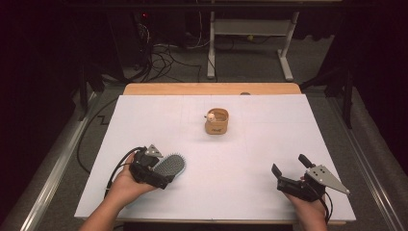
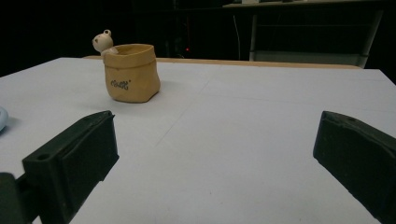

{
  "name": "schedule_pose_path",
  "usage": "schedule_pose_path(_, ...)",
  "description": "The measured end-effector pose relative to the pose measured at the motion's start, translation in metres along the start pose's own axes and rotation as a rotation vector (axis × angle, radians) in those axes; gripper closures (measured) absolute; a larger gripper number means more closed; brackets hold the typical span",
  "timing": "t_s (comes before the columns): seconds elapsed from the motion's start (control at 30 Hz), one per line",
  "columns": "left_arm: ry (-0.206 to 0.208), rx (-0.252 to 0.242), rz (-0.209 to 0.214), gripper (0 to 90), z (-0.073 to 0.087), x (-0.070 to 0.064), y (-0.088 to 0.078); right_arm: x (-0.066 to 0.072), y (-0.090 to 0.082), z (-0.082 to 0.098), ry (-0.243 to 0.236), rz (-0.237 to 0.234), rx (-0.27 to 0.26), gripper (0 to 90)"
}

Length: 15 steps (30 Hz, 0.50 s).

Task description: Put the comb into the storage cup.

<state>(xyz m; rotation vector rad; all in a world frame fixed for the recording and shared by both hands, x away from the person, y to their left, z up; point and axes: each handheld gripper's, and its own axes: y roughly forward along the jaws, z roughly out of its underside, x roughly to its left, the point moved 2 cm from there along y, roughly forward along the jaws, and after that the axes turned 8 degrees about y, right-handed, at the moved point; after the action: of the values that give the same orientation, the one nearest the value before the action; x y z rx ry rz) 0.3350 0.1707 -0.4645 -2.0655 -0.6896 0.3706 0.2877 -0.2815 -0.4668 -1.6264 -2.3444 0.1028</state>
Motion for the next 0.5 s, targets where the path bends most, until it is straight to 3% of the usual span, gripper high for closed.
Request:
schedule_pose_path(0.1, 0.018, -0.004, 0.0, 0.8, -0.003, -0.006, -0.001, 0.0, -0.002, -0.001, 0.005, 0.004, -0.007, 0.5)
schedule_pose_path(0.23, 0.028, 0.028, -0.007, 0.6, -0.005, -0.006, 0.005, 0.0, -0.002, -0.001, 0.004, 0.005, -0.006, 0.5)
schedule_pose_path(0.33, 0.008, 0.053, -0.012, 0.6, -0.005, -0.002, 0.01, 0.0, -0.001, -0.001, 0.003, 0.005, -0.005, 0.5)
schedule_pose_path(0.5, 0.01, 0.1, -0.011, 1.8, -0.006, 0.0, 0.017, -0.001, -0.001, 0.0, 0.007, 0.005, -0.003, 0.5)
